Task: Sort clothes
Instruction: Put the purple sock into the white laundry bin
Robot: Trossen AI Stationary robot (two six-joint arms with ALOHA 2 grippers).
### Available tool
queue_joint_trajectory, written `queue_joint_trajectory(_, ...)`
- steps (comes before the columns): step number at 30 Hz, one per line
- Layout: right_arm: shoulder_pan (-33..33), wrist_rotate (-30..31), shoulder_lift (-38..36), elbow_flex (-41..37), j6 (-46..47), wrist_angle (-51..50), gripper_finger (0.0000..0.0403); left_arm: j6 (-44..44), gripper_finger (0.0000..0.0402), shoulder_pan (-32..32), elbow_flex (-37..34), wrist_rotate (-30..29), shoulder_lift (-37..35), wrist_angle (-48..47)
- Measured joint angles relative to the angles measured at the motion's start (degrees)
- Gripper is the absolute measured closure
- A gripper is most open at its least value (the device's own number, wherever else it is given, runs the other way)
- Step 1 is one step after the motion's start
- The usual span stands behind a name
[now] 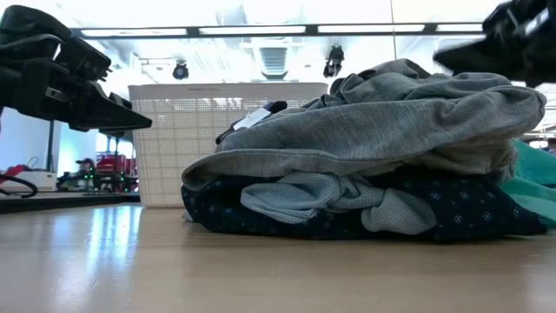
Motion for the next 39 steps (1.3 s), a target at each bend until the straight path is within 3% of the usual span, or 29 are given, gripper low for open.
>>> queue_joint_trajectory(4, 0.0, 0.0, 0.0, 0.0, 5.5, 6.4, 0.0403, 0.0, 0.0351, 0.0, 0.0, 0.0, 0.0, 0.0)
queue_joint_trajectory(8, 0.0, 3.4, 0.4, 0.0, 3.8, 11.4, 0.0403, 0.0, 0.0351, 0.0, 0.0, 0.0, 0.0, 0.0)
queue_joint_trajectory(17, 0.0, 3.6, 9.4, 2.3, 2.4, 10.3, 0.0403, 0.0, 0.0351, 0.0, 0.0, 0.0, 0.0, 0.0)
queue_joint_trajectory(21, 0.0, 3.5, 16.4, 7.3, 1.8, 8.1, 0.0403, 0.0, 0.0351, 0.0, 0.0, 0.0, 0.0, 0.0)
queue_joint_trajectory(30, 0.0, 1.0, 35.0, 24.5, 0.1, -8.8, 0.0399, 0.0, 0.0351, 0.0, 0.0, 0.0, 0.0, 0.6)
queue_joint_trajectory(39, 0.0, -2.0, 52.2, 41.0, -1.4, -19.2, 0.0295, 0.0, 0.0351, 0.0, 0.0, 0.0, 0.0, 3.7)
